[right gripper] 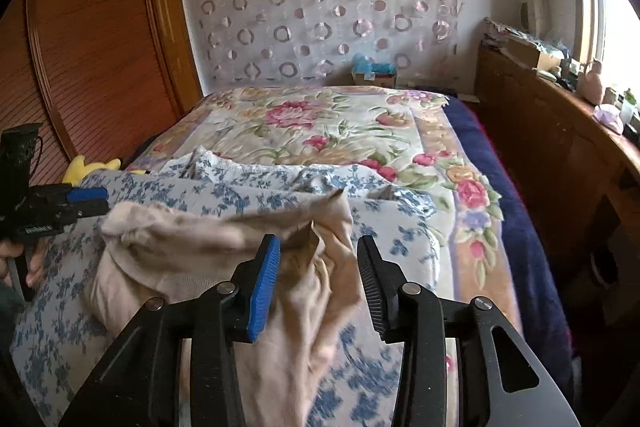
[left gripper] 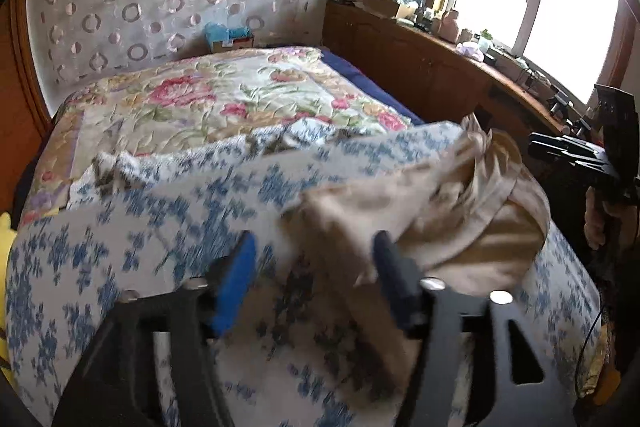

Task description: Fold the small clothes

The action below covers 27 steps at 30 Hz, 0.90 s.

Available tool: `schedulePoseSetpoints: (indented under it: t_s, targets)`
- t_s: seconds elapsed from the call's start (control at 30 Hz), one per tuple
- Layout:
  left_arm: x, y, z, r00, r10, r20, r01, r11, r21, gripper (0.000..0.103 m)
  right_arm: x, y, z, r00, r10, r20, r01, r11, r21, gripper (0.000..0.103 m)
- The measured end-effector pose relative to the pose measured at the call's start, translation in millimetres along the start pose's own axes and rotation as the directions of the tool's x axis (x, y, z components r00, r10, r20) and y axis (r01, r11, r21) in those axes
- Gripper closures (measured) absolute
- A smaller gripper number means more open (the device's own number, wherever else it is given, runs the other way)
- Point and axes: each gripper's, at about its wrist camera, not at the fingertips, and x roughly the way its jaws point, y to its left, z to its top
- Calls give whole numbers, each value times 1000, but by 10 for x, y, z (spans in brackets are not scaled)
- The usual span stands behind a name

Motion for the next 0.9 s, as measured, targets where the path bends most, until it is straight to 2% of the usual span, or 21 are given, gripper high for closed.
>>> schedulePoseSetpoints:
  t_s: [0.17,0.27,0.43,0.63,0.67,0.7,0.73,0.9]
  targets:
    - [148,48,-173,997,12,-79,-11,1000,15,34,51,14,-172,995,-35,-92,31,998,-50,60]
    - [258,1,-167,994,14,-104,-11,999,32,34,137,29,-122,992,-26,-121,19,998,-59,60]
    - [406,-115,-30,995,11,-102,-2,996,86,34,363,78,105,992,-10,-128,-3,995,-101,60]
    - [544,-67,128,995,14,-94,-6,997,82,34,559,92,332,995,25,-99,-41,987,-158,60]
    - [564,-51,144,996,9,-93,-2,997,79,34,570,87,350,994,53,-93,-67,985,-157,63]
    - [600,-12,172,995,11,-99,-4,998,64,34,579,77,346,991,97,-87,-110,982,-155,89]
    - [616,16,191,995,5,-98,0,999,54,34,583,75,356,989,127,-82,-139,978,-154,100]
    - [668,161,266,997,19,-80,-20,1000,-12,34,528,-148,391,985,171,3,-171,984,-55,100]
